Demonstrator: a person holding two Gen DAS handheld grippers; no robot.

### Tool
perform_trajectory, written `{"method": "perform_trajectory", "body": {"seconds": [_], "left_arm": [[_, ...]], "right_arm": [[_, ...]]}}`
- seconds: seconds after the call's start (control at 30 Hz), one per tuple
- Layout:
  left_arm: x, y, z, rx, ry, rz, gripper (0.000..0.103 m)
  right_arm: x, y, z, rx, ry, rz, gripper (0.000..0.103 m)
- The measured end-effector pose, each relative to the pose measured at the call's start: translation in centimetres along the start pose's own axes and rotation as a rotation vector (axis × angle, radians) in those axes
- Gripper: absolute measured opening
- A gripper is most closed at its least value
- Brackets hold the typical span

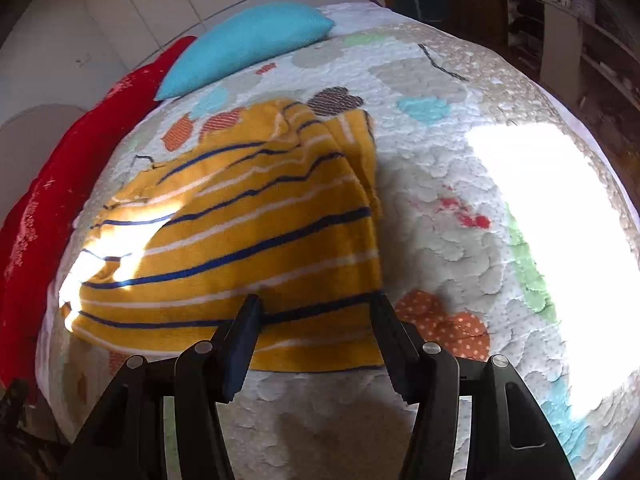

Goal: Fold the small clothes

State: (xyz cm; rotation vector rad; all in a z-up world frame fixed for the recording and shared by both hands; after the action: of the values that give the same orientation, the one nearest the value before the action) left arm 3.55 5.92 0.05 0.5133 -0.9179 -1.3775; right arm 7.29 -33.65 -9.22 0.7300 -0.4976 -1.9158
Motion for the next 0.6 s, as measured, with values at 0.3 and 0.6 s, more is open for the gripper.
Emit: {"method": "perform_trajectory", "body": {"seconds": [0.3, 0.6], "left_arm": [[3.5, 0.6, 3.3, 0.172, 0.086, -0.197, 0.099], [6.8, -2.9, 2.6, 0.043, -0.002, -0.202, 0.099]], "right_arm": [[2.6, -2.3, 2.8, 0.083, 0.075, -0.156, 0.062], [2.3, -4.9, 5.9, 0.122, 0.049, -0.041, 0.065]]}}
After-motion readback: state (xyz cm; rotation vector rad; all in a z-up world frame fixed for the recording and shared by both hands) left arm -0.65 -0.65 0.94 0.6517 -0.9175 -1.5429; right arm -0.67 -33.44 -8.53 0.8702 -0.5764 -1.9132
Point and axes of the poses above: each gripper's, at about its wrist camera, not at the fingertips, and z roughly against the way its jaws point, x to its right, y to its top, the point moved 10 cm from there along -z, roughly the way its jaws point, and after that the axes turned 10 degrees about x, right-handed, at the moved point
